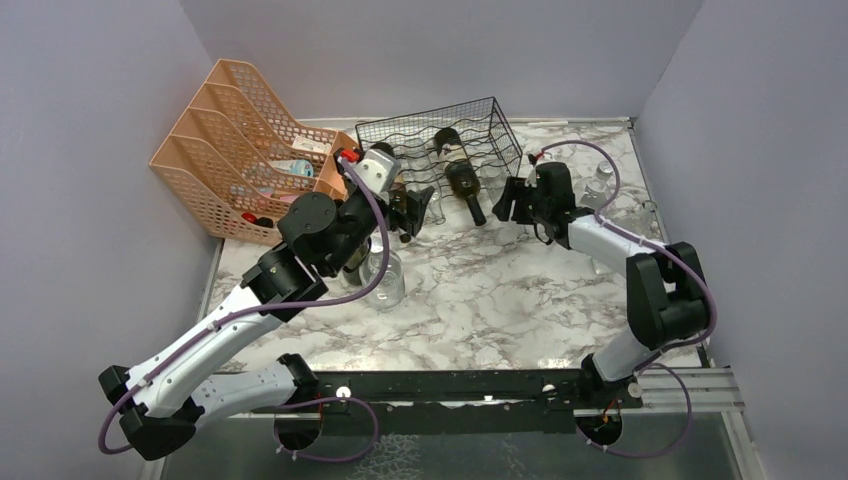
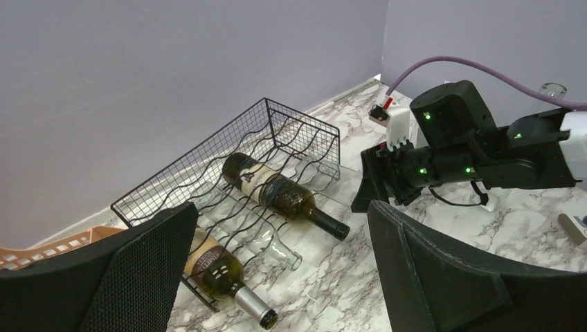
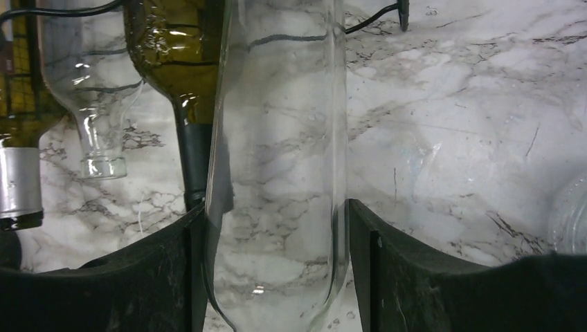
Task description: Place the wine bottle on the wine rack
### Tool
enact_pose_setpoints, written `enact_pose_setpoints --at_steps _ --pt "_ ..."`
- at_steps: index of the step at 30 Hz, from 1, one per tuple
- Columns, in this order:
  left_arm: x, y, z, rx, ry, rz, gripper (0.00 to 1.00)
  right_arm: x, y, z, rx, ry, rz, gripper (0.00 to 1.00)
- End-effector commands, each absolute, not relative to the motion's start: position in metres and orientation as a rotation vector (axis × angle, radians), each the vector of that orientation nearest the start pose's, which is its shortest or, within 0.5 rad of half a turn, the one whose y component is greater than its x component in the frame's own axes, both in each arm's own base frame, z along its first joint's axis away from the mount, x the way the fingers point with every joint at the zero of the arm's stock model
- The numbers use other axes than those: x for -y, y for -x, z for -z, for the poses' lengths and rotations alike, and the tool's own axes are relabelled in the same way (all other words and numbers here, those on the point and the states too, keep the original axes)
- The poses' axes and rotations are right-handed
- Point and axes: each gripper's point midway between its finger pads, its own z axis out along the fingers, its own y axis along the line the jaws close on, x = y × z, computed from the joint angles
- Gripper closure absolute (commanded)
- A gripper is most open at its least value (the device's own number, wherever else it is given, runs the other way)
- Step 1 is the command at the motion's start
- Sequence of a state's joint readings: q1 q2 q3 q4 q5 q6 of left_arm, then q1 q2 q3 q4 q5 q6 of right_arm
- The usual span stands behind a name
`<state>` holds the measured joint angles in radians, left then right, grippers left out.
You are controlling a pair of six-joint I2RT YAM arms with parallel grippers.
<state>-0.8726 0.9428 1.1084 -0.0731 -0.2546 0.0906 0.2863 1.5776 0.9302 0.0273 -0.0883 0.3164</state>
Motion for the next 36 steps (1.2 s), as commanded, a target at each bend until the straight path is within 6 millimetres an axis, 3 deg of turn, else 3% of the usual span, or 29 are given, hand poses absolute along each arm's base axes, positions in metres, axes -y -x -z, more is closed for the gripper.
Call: enact_pose_setpoints --at_steps 1,11,36 --pt "0.235 -0.258 -0.42 -1.394 -0.515 0.444 0.01 -0.157 -0.446 -0.123 -2.061 0.035 -0.437 0.99" --pt "0.245 -0.257 -0.414 -1.407 -0.538 0.484 0.01 -0.172 -0.481 -0.128 -1.955 0.087 -0.363 0.99" --pt "0.237 -0.251 -0.412 -1.429 -0.538 0.48 0.01 -0.174 -0.551 -0.12 -1.84 0.119 -0.221 0.97"
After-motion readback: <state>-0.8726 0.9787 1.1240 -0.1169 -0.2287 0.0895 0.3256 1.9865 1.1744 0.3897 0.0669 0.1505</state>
